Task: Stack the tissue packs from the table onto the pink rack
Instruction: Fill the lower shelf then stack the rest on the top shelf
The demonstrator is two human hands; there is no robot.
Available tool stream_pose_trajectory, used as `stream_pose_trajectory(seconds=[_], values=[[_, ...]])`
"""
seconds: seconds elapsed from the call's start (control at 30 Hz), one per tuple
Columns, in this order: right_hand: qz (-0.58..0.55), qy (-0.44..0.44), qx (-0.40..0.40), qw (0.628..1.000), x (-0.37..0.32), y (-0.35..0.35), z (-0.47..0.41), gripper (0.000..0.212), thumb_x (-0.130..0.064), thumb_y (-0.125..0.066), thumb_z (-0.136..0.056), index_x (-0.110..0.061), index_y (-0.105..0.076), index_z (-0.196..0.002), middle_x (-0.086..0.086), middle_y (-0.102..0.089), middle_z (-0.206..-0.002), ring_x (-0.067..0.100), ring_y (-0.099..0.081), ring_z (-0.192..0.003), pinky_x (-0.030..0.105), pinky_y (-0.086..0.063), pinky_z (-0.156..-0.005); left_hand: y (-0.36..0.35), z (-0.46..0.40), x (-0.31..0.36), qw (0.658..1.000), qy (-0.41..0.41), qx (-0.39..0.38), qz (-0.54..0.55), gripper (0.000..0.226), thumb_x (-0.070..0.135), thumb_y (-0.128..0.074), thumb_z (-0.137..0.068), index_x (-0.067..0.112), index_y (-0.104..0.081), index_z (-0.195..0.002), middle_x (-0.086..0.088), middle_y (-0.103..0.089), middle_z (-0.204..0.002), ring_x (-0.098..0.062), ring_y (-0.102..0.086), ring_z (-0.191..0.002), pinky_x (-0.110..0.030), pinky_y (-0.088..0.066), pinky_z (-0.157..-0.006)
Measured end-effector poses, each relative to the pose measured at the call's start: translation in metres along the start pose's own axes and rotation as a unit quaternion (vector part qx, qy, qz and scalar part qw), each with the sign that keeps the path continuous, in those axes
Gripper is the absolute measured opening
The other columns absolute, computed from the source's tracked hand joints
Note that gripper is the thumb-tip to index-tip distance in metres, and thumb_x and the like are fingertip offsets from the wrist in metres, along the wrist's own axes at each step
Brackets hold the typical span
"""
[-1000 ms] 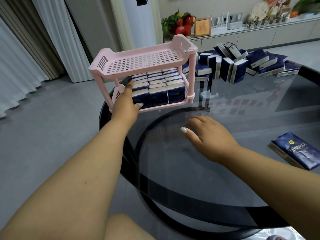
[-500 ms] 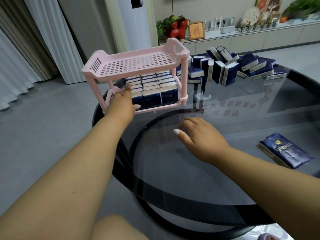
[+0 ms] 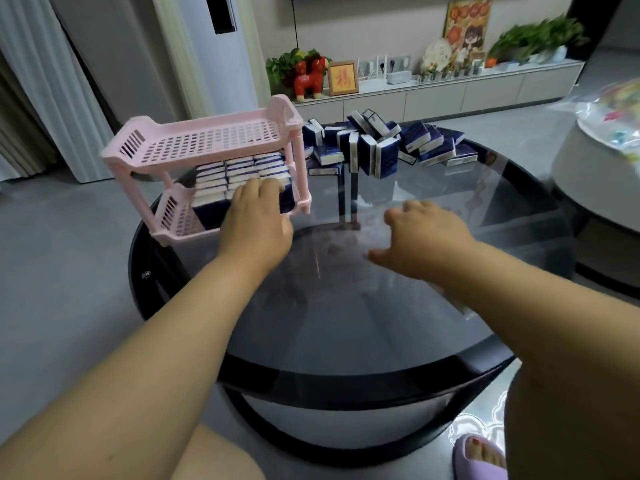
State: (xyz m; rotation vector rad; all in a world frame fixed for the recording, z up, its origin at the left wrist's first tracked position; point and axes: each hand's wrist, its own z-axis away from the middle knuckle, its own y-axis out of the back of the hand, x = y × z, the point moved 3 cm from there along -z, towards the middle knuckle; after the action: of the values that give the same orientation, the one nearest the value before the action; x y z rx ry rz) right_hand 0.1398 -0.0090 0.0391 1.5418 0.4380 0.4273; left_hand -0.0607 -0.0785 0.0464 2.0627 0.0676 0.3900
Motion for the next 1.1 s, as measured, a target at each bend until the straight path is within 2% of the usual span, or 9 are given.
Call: stream_pose_trajectory(seconds=[0.07, 0.1, 0.2, 0.4, 0.53, 0.67, 0.8, 0.9, 1.1], values=[[0.068, -0.064, -0.106, 0.990, 0.031, 0.004, 0.011, 0.087, -0.077, -0.050, -0.074, -0.019, -0.035, -0.137, 0.007, -0.054, -0.121, 0.028, -0.053, -0.106, 0.041, -0.047, -0.086, -0.010, 0.003, 0.016, 0.999, -0.025, -0.026, 0.021, 0.036, 0.010, -0.059, -0.087, 0.008, -0.052, -0.122, -0.012, -0.049, -0.124, -0.029, -0.043, -0.117, -0.035, -0.034, -0.098], [0.079, -0.082, -0.155, 0.981, 0.042, 0.004, 0.017, 0.089, -0.076, -0.053, -0.072, -0.019, -0.033, -0.137, 0.005, -0.058, -0.108, 0.025, -0.055, -0.095, 0.038, -0.049, -0.081, -0.015, 0.004, 0.023, 0.998, -0.034, -0.041, 0.030, 0.036, 0.012, -0.059, -0.088, 0.009, -0.051, -0.123, -0.010, -0.049, -0.123, -0.028, -0.043, -0.118, -0.034, -0.034, -0.099], [0.085, -0.072, -0.212, 0.971, 0.057, -0.007, 0.025, 0.077, -0.059, -0.068, -0.072, -0.016, -0.036, -0.127, -0.002, -0.048, -0.077, 0.021, -0.052, -0.077, 0.032, -0.047, -0.071, -0.031, 0.001, 0.046, 0.994, -0.054, -0.083, 0.055, 0.039, 0.016, -0.057, -0.091, 0.011, -0.048, -0.129, -0.007, -0.048, -0.128, -0.025, -0.042, -0.123, -0.035, -0.036, -0.104], [-0.069, -0.074, -0.077, 0.992, 0.068, -0.012, -0.007, 0.049, -0.042, -0.066, -0.076, -0.021, -0.040, -0.112, -0.005, -0.051, -0.078, 0.018, -0.049, -0.071, 0.030, -0.039, -0.056, -0.056, -0.018, 0.085, 0.979, -0.016, -0.126, 0.162, 0.042, 0.031, -0.057, -0.094, 0.016, -0.046, -0.131, -0.004, -0.049, -0.130, -0.021, -0.049, -0.119, -0.037, -0.041, -0.103], [-0.136, -0.063, -0.016, 0.988, 0.071, -0.014, -0.046, 0.064, -0.056, -0.059, -0.082, -0.018, -0.039, -0.130, 0.005, -0.060, -0.113, 0.023, -0.054, -0.089, 0.033, -0.044, -0.069, -0.077, -0.046, 0.096, 0.951, 0.056, -0.131, 0.273, 0.053, 0.044, -0.050, -0.095, 0.020, -0.040, -0.141, -0.004, -0.041, -0.143, -0.019, -0.042, -0.130, -0.039, -0.036, -0.110], [-0.175, -0.066, 0.053, 0.981, 0.087, -0.003, -0.093, 0.067, -0.065, -0.040, -0.088, -0.015, -0.044, -0.133, 0.008, -0.061, -0.117, 0.026, -0.058, -0.102, 0.036, -0.047, -0.077, -0.099, -0.092, 0.099, 0.930, 0.096, -0.112, 0.337, 0.062, 0.051, -0.045, -0.095, 0.025, -0.030, -0.149, -0.004, -0.029, -0.155, -0.021, -0.028, -0.142, -0.047, -0.028, -0.115], [-0.245, -0.075, 0.130, 0.958, 0.120, 0.015, -0.152, 0.055, -0.064, -0.041, -0.088, -0.016, -0.055, -0.111, 0.005, -0.064, -0.099, 0.024, -0.059, -0.087, 0.036, -0.049, -0.071, -0.117, -0.148, 0.099, 0.937, 0.136, -0.083, 0.311, 0.065, 0.055, -0.042, -0.095, 0.029, -0.024, -0.151, -0.006, -0.023, -0.157, -0.028, -0.020, -0.145, -0.046, -0.021, -0.117], [-0.307, -0.101, 0.165, 0.932, 0.150, 0.024, -0.197, 0.048, -0.060, -0.047, -0.087, -0.016, -0.056, -0.108, 0.003, -0.061, -0.099, 0.023, -0.057, -0.082, 0.030, -0.041, -0.060, -0.130, -0.189, 0.094, 0.943, 0.174, -0.055, 0.280, 0.065, 0.059, -0.038, -0.094, 0.030, -0.026, -0.151, -0.008, -0.025, -0.156, -0.030, -0.021, -0.143, -0.046, -0.021, -0.116], [-0.382, -0.112, 0.171, 0.901, 0.188, 0.025, -0.266, 0.052, -0.060, -0.048, -0.086, -0.017, -0.053, -0.115, 0.002, -0.055, -0.101, 0.025, -0.057, -0.096, 0.047, -0.051, -0.084, -0.153, -0.251, 0.075, 0.950, 0.237, -0.060, 0.192, 0.064, 0.068, -0.025, -0.091, 0.038, -0.030, -0.148, -0.011, -0.025, -0.156, -0.036, -0.019, -0.142, -0.053, -0.019, -0.115]])
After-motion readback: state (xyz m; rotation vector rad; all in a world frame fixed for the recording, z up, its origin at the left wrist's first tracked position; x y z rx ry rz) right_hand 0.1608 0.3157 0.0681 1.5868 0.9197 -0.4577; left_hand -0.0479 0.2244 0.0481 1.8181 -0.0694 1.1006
